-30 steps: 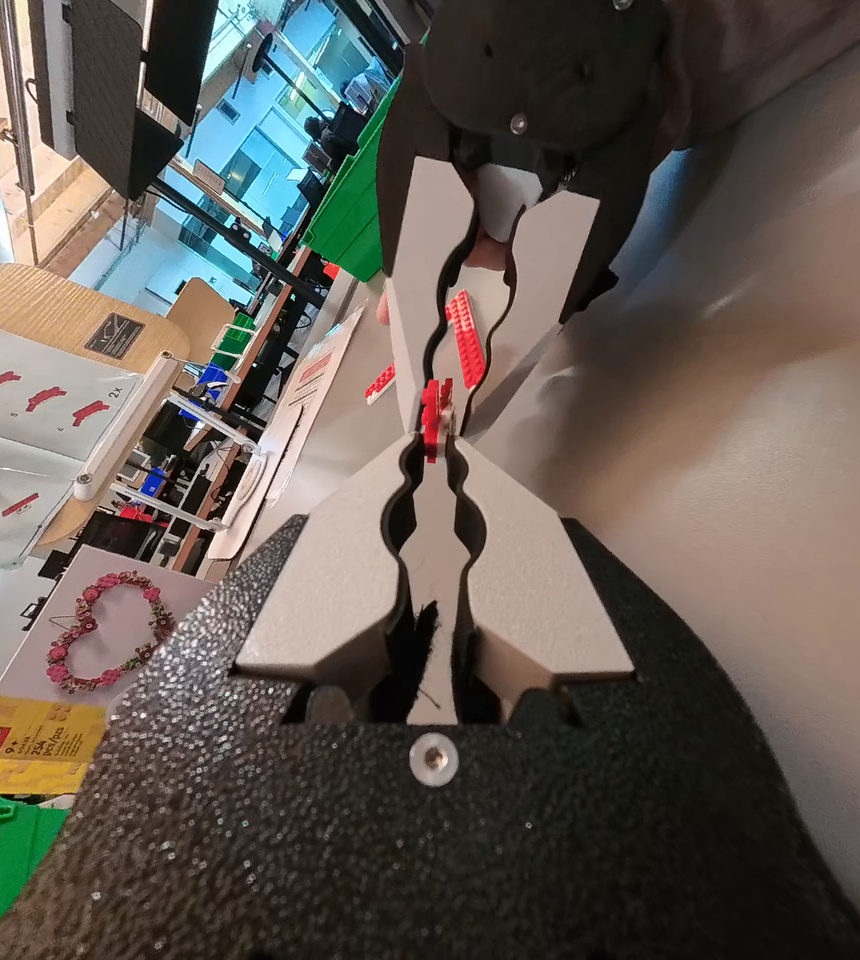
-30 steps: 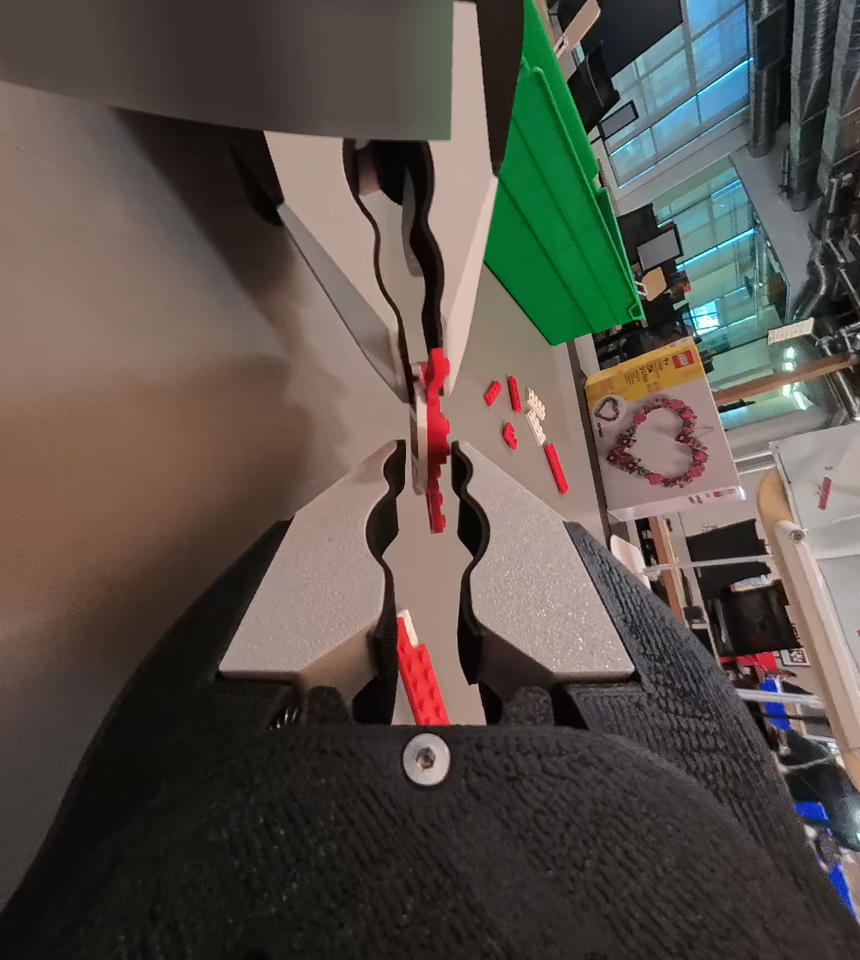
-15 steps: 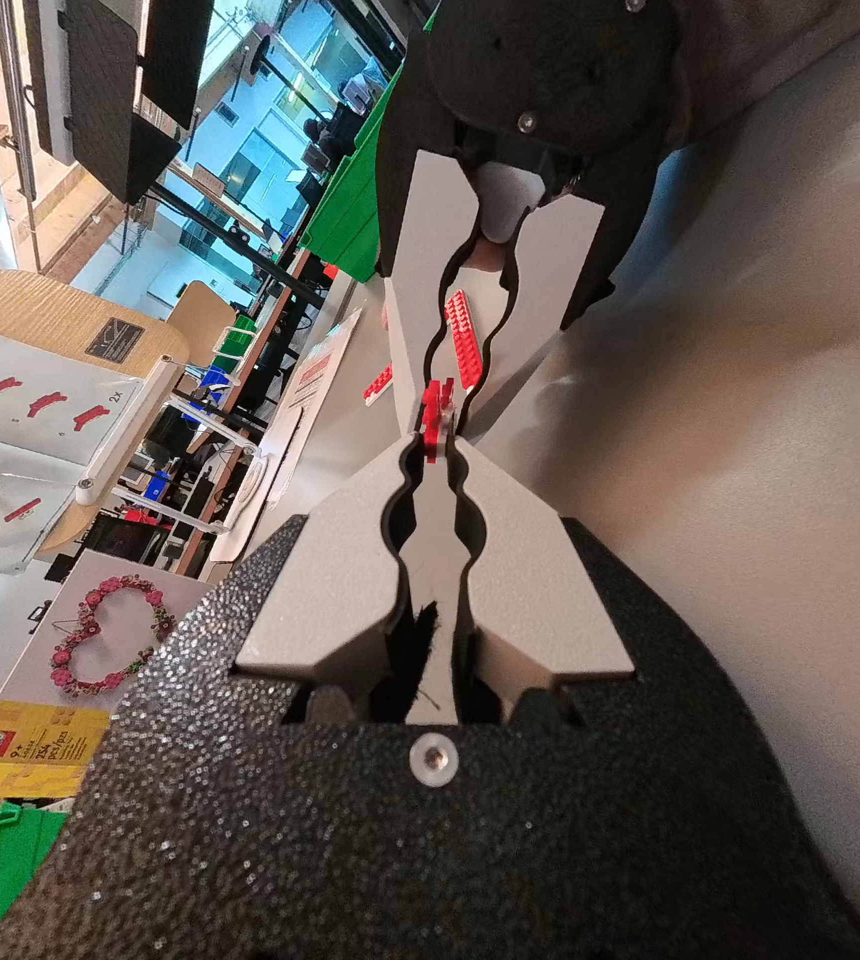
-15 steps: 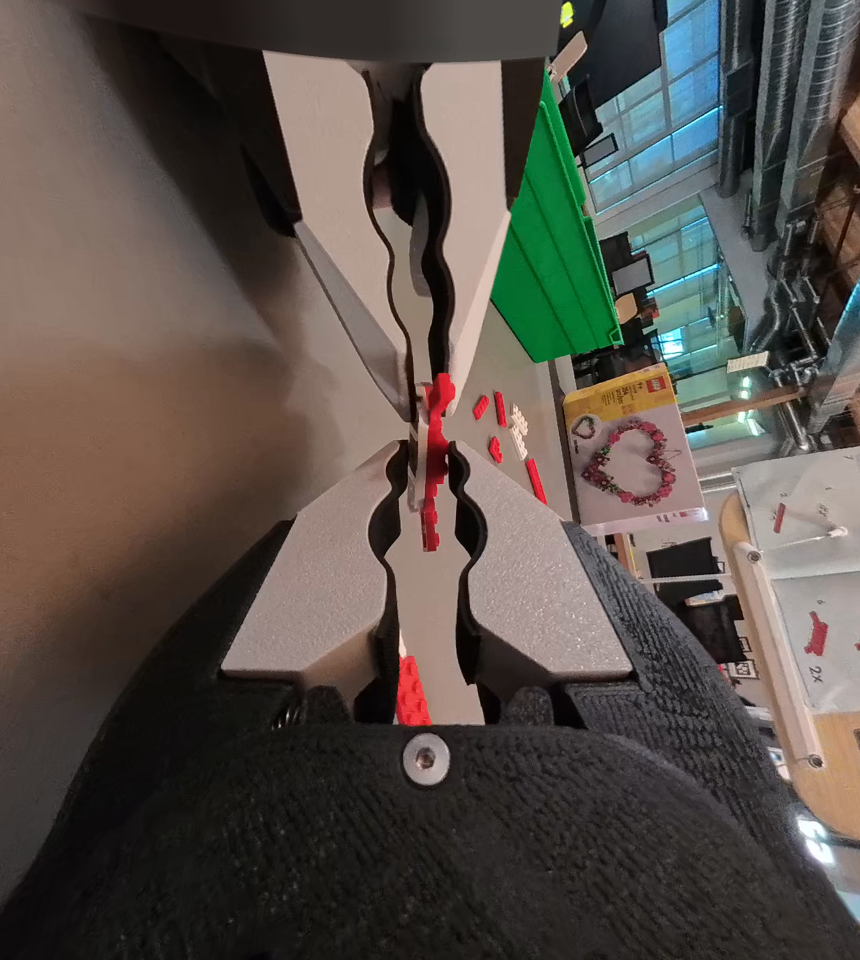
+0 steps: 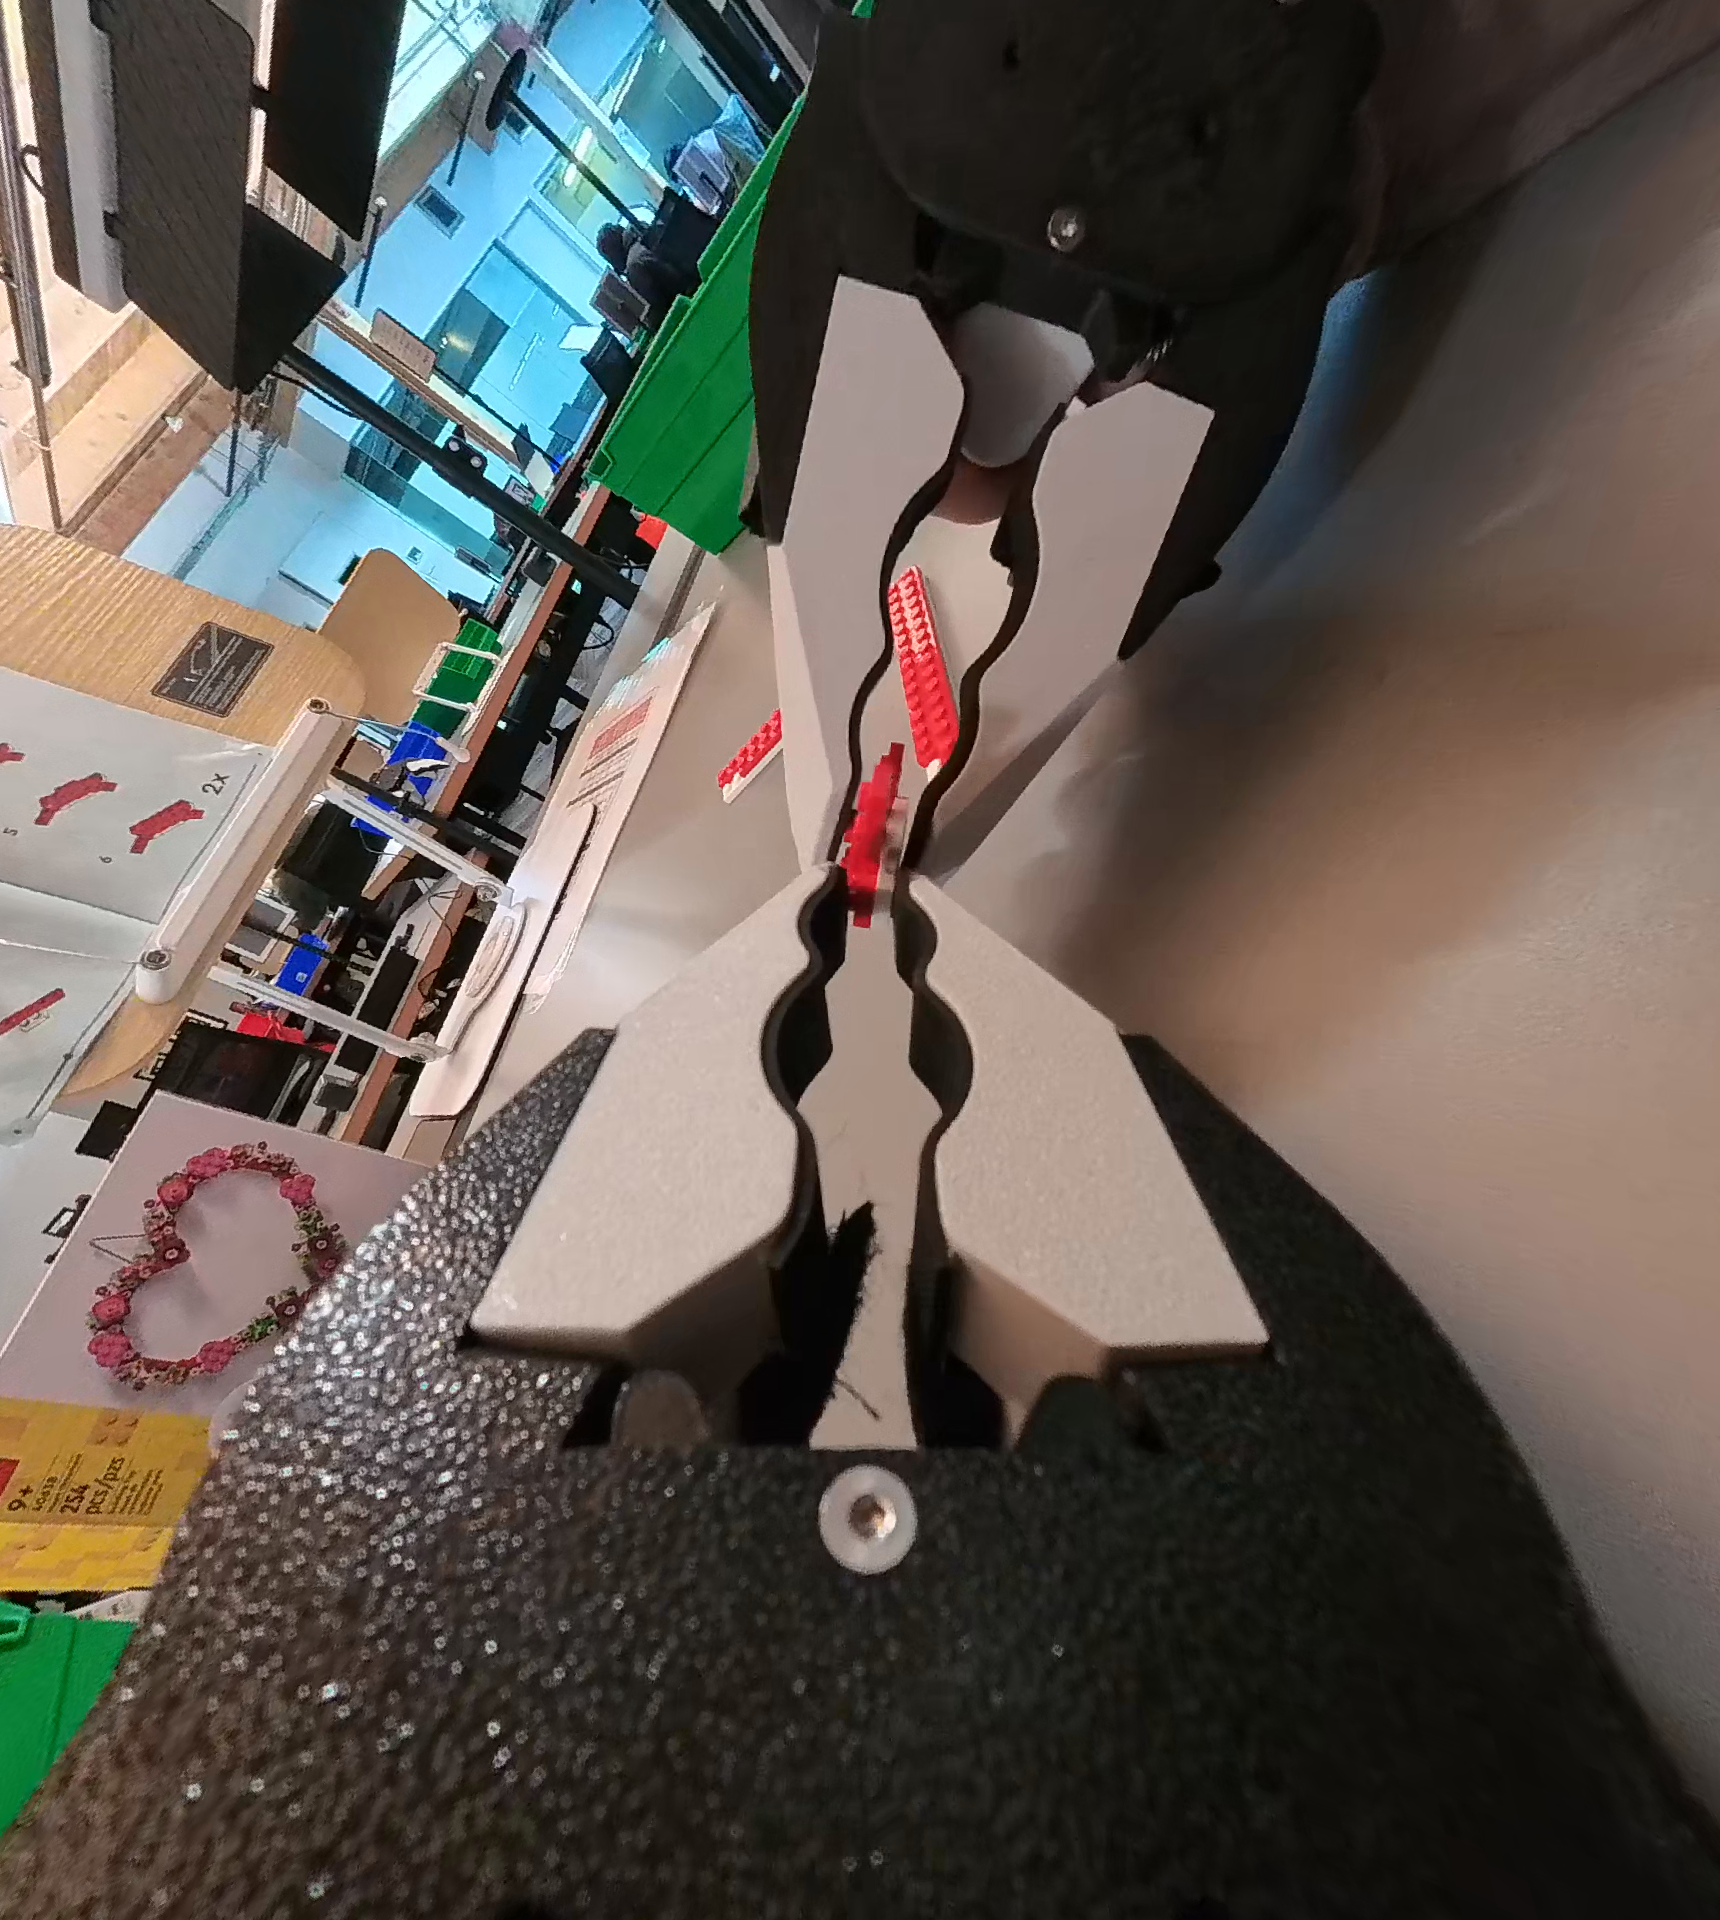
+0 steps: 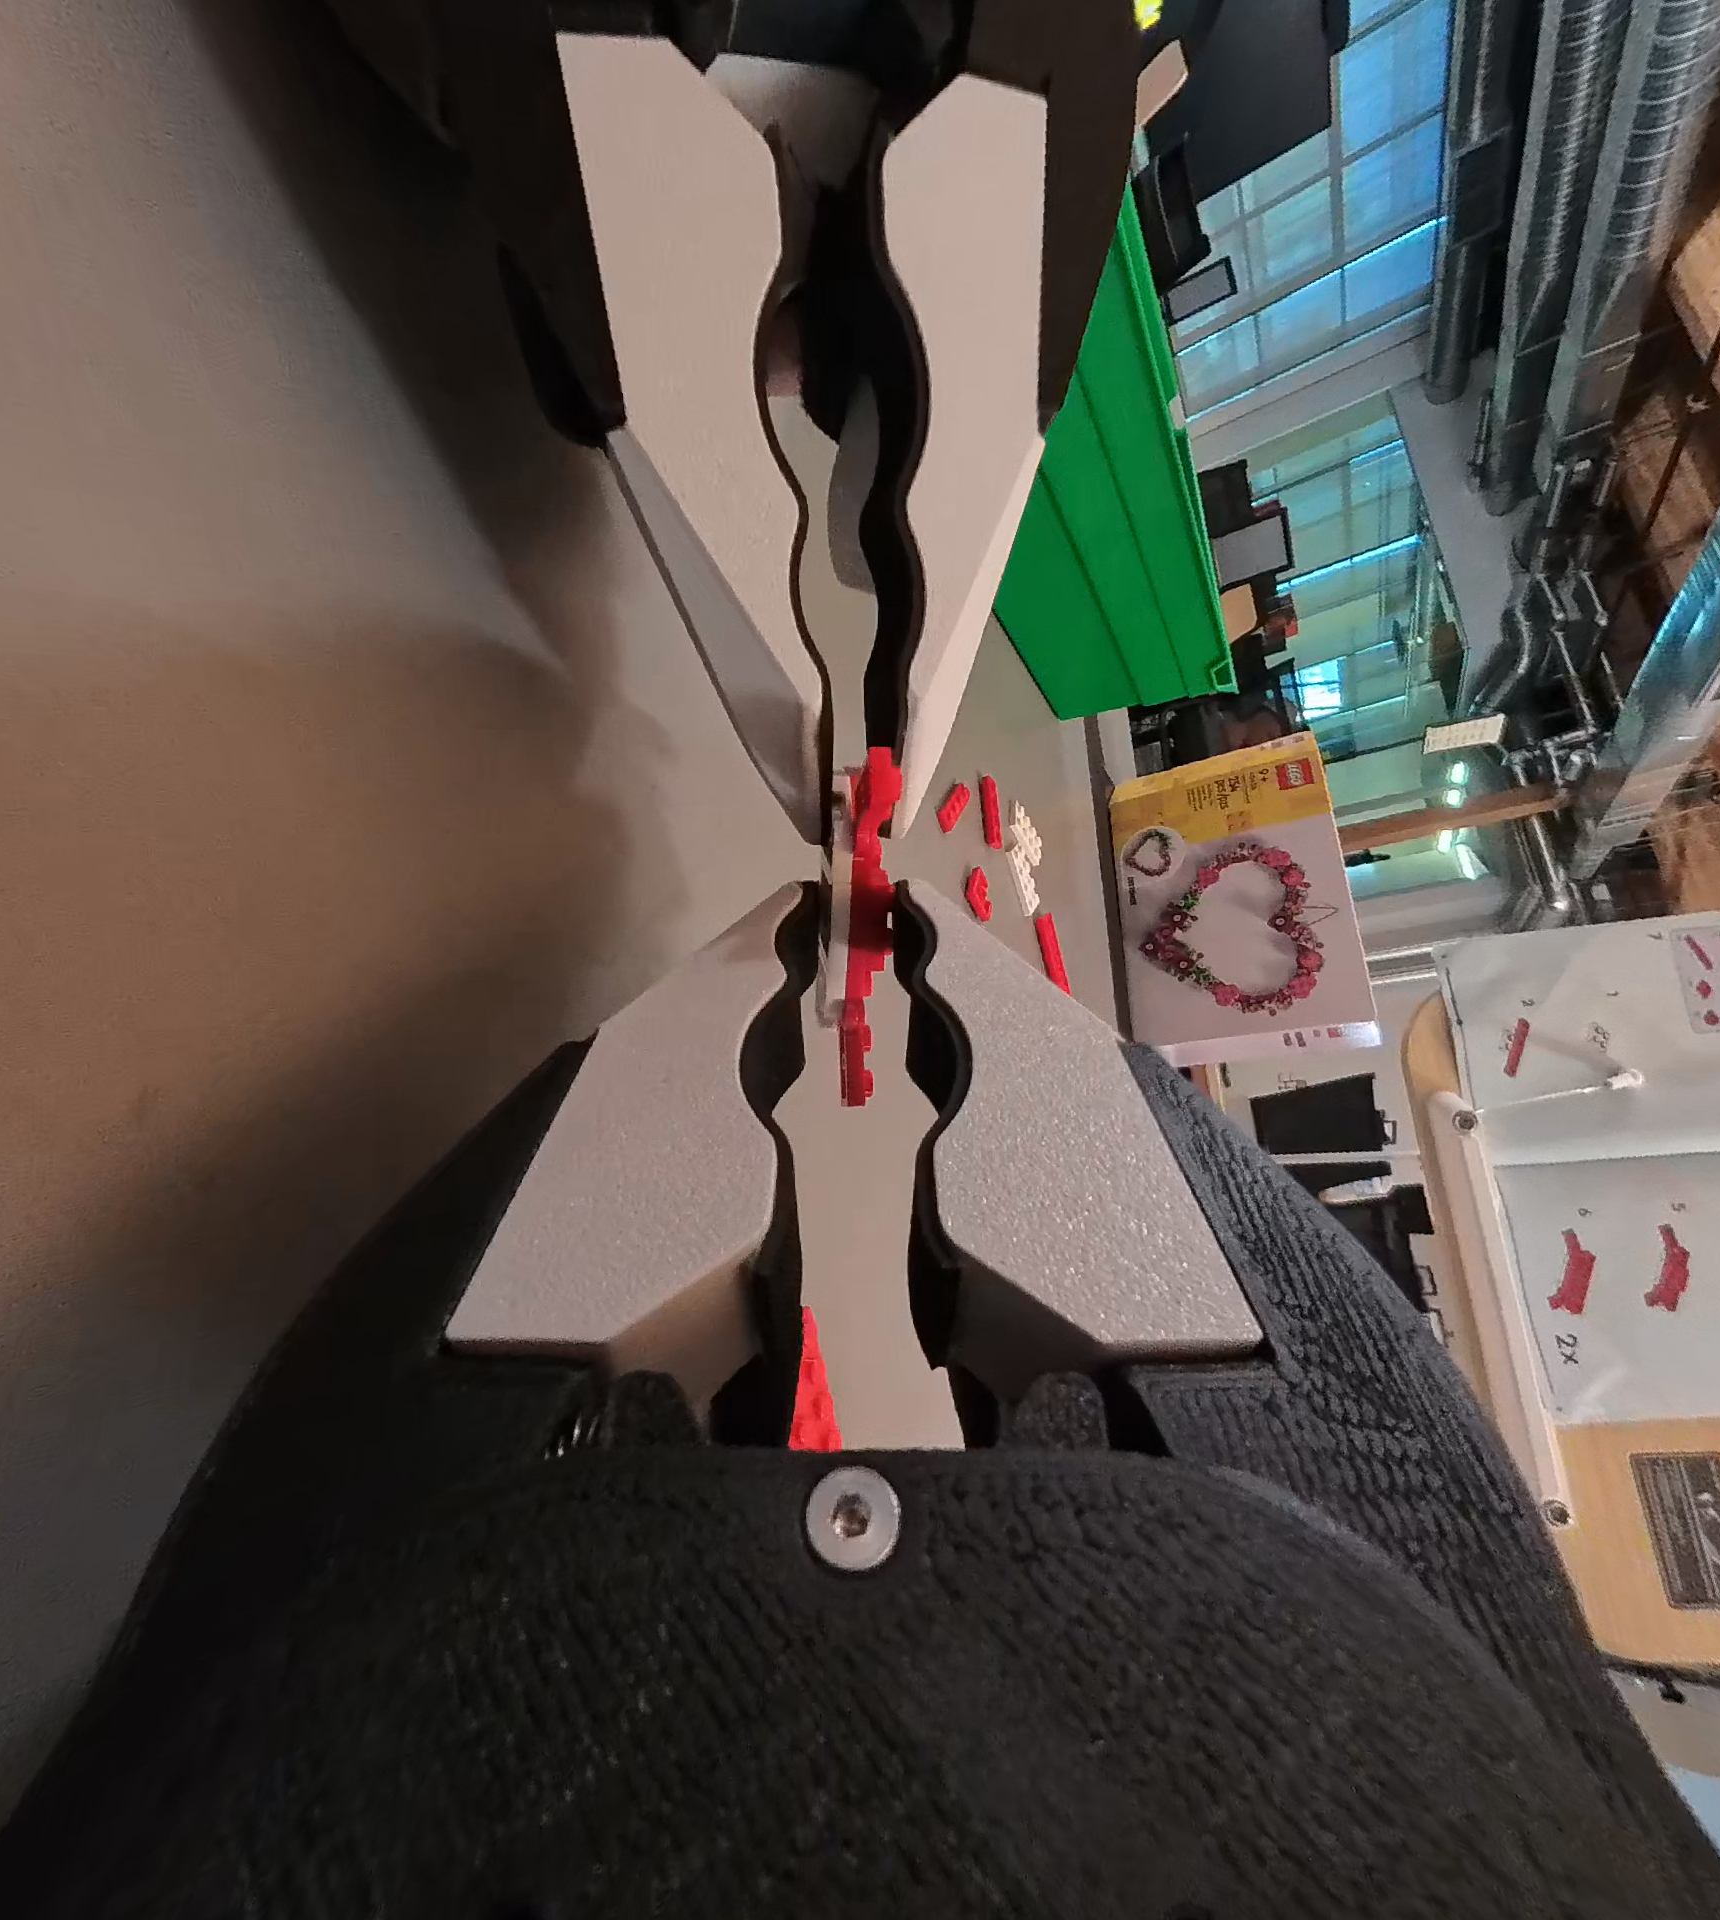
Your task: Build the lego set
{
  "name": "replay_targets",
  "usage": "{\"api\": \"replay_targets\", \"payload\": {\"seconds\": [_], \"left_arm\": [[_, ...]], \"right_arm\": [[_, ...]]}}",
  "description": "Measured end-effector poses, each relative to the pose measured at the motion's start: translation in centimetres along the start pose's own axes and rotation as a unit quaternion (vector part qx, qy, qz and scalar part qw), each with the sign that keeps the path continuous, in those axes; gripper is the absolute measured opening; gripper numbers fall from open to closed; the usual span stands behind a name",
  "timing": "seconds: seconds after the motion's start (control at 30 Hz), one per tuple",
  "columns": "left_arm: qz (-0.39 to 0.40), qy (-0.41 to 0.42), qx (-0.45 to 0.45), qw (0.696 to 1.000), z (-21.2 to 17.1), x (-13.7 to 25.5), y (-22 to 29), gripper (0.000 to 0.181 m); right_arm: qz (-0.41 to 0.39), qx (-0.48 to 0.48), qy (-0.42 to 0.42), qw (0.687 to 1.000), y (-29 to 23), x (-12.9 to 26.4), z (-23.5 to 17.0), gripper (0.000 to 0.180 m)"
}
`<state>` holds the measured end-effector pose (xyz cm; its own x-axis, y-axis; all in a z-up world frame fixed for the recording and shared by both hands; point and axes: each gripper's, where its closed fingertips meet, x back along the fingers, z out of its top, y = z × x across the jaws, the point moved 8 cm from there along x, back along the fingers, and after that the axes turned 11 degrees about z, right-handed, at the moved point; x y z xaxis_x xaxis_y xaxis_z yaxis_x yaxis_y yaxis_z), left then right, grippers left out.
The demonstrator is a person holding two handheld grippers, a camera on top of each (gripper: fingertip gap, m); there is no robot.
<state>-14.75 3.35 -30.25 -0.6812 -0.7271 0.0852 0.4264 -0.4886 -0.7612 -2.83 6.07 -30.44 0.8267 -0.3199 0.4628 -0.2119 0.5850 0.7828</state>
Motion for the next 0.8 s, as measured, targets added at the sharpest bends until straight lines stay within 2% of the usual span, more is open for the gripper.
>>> {"api": "replay_targets", "payload": {"seconds": [0.03, 0.37, 0.8], "left_arm": [[0.0, -0.001, -0.001, 1.0, -0.03, -0.01, 0.01, 0.007], [-0.004, -0.014, -0.018, 1.0, -0.11, -0.28, 0.32, 0.007], [0.002, -0.01, -0.001, 1.0, -0.17, -0.21, 0.09, 0.007]], "right_arm": [[0.002, -0.002, -0.001, 1.0, 0.0, -0.03, 0.01, 0.011], [0.023, -0.023, -0.003, 0.999, -0.06, -0.19, -0.35, 0.01], [0.013, -0.023, -0.006, 1.0, 0.08, -0.22, -0.2, 0.011]]}}
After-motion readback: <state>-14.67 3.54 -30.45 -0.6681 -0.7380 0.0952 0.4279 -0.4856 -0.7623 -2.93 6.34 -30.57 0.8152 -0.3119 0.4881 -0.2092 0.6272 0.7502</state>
